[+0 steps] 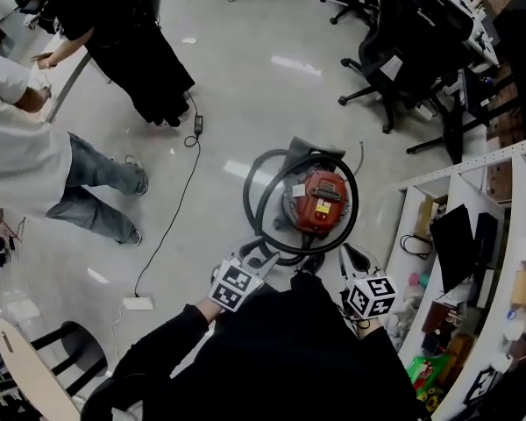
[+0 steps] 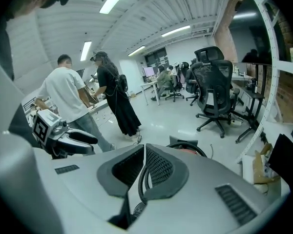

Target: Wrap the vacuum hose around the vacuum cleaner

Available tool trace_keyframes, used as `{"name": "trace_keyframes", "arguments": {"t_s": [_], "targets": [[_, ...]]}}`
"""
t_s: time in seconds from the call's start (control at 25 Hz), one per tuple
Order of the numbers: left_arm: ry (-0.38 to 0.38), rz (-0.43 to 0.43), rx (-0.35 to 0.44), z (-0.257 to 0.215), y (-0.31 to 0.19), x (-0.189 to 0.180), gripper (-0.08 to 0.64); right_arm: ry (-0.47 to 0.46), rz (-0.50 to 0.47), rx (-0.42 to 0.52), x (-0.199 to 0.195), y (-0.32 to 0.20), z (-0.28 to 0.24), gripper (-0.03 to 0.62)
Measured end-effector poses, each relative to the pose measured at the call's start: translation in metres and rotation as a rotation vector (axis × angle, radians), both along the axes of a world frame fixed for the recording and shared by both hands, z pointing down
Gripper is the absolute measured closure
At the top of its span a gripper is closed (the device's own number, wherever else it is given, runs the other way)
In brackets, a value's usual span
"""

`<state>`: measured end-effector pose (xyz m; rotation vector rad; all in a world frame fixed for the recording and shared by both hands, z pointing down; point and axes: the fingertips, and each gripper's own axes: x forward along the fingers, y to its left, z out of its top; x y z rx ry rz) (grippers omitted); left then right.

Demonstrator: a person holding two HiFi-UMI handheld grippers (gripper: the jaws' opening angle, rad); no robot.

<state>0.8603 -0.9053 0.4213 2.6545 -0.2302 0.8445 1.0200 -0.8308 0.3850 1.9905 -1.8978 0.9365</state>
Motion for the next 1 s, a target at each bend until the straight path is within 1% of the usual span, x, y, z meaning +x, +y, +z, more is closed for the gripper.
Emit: {"name": "trace_keyframes", "arguments": {"t_s": [0.12, 0.2, 0.28, 0.4, 0.48, 0.56, 0.6, 0.68, 0.76, 0.84, 1.0], "targets": [[-0.015, 0.035, -0.054, 0.011, 0.004, -0.032, 0.344, 0.049, -0.020, -0.022, -0.028, 0.002, -0.009, 0.566], [0.004, 0.066, -0.063, 0.005, 0.005, -0.034, 0.345, 0.110, -0.032, -0.036, -0.033, 0.006, -0.017, 0.566], [0.047, 0.105, -0.048, -0.010, 0.008, -0.021, 0.348, 0.151, -0.019, -0.039, -0.030, 0.013, -0.023, 0.566], [0.135, 0.161, -0.006, -0.046, 0.014, 0.009, 0.355, 0.173, 0.020, -0.024, -0.022, 0.020, -0.032, 0.566], [0.197, 0.186, 0.013, -0.073, 0.020, 0.026, 0.363, 0.190, 0.034, 0.000, -0.018, 0.020, -0.043, 0.566], [0.234, 0.204, 0.032, -0.095, 0.028, 0.039, 0.377, 0.207, 0.040, 0.035, -0.015, 0.019, -0.058, 0.566], [0.232, 0.208, 0.050, -0.100, 0.032, 0.044, 0.384, 0.215, 0.041, 0.049, -0.013, 0.020, -0.065, 0.566], [0.194, 0.211, 0.097, -0.100, 0.039, 0.050, 0.406, 0.228, 0.045, 0.058, -0.009, 0.027, -0.071, 0.566], [0.157, 0.199, 0.112, -0.093, 0.044, 0.050, 0.432, 0.224, 0.043, 0.059, -0.007, 0.032, -0.069, 0.566], [0.137, 0.157, 0.090, -0.087, 0.045, 0.046, 0.443, 0.207, 0.026, 0.075, -0.005, 0.034, -0.066, 0.566], [0.094, 0.066, 0.035, -0.073, 0.044, 0.046, 0.443, 0.187, 0.001, 0.136, 0.006, 0.034, -0.070, 0.566]]}}
